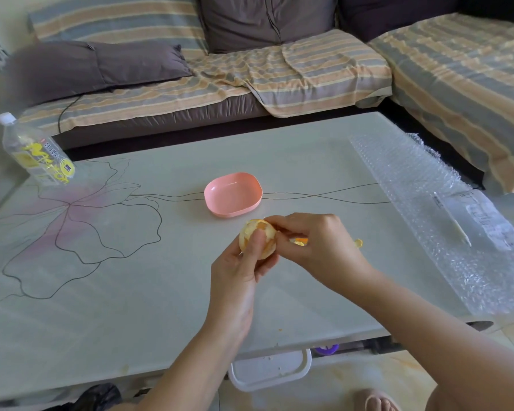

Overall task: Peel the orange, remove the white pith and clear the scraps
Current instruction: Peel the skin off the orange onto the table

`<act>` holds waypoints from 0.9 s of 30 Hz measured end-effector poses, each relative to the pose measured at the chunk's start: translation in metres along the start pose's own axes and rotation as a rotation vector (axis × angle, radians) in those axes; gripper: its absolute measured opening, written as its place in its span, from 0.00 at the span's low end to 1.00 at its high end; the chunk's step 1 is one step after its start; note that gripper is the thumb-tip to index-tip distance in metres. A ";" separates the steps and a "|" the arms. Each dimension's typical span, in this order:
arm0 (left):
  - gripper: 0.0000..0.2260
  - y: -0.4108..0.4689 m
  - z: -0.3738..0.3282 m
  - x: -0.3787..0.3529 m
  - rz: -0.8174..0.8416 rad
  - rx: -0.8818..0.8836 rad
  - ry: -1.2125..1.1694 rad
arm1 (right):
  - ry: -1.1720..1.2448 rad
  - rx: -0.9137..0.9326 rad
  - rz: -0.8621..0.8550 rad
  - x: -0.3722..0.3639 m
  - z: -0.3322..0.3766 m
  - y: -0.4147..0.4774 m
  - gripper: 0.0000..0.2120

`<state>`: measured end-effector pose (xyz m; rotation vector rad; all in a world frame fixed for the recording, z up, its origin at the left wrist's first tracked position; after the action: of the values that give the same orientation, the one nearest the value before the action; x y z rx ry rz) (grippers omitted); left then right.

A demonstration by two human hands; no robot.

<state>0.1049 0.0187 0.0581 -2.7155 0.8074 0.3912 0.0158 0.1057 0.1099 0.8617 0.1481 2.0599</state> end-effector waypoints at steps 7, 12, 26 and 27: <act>0.19 -0.001 0.002 0.000 -0.009 -0.069 0.047 | -0.028 -0.073 0.023 0.004 -0.004 0.002 0.10; 0.19 0.000 0.003 0.000 -0.004 -0.096 0.056 | -0.003 -0.100 -0.019 0.008 -0.005 0.001 0.09; 0.36 0.001 -0.003 -0.002 0.010 -0.123 0.033 | 0.202 -0.249 -0.007 0.011 -0.007 -0.001 0.14; 0.37 0.001 -0.004 -0.003 0.009 -0.124 0.035 | 0.218 -0.257 -0.026 0.012 -0.007 -0.002 0.13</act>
<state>0.1028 0.0184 0.0622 -2.8412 0.8311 0.4091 0.0085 0.1173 0.1103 0.4765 0.0109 2.0893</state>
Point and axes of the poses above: each hand's wrist, its own y-axis towards the middle knuckle, its own x-axis out of the back of the hand, z = x × y, the point moved 6 cm from there along y, towards the middle knuckle, and after that the axes turned 12 degrees about -z, right-handed, at the moved point
